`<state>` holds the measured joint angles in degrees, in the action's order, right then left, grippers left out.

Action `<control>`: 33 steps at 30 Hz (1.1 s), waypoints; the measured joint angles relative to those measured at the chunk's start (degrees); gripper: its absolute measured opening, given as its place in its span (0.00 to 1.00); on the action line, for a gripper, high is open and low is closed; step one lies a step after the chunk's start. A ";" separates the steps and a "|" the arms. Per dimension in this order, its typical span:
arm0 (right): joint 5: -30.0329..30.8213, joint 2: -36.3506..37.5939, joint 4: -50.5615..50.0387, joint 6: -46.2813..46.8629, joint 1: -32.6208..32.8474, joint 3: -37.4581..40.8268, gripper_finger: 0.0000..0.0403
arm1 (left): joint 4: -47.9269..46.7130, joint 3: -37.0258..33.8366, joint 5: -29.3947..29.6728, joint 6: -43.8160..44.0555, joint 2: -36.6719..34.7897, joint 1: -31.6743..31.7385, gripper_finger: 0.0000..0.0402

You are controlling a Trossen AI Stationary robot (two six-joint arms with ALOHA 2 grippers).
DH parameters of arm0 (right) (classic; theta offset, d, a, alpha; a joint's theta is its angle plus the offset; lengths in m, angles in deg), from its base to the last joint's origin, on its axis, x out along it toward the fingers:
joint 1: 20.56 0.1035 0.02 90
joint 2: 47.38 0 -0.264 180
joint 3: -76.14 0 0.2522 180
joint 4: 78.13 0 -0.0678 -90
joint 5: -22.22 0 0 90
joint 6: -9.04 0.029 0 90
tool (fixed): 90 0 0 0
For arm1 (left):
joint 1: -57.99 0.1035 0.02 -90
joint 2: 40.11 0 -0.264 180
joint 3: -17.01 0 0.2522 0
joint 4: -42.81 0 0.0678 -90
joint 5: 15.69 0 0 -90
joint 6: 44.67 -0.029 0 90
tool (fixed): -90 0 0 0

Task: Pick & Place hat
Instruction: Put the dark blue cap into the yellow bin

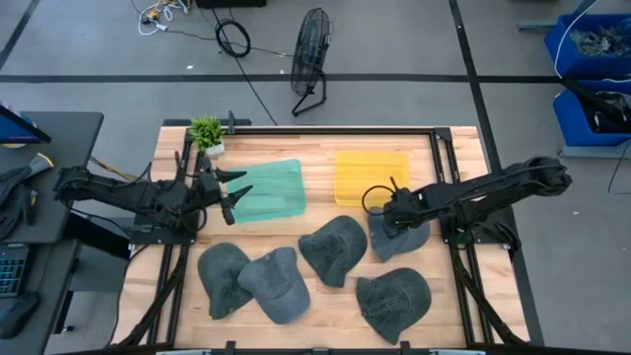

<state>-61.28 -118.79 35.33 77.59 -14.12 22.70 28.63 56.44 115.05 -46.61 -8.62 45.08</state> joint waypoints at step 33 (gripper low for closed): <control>32.58 -0.22 -5.11 -19.92 -13.13 -22.29 0.01 | -2.87 0.00 0.10 7.71 0.01 -0.07 0.49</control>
<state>-28.70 -119.02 30.22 57.68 -27.25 0.41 25.77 56.44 115.15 -38.89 -8.61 45.02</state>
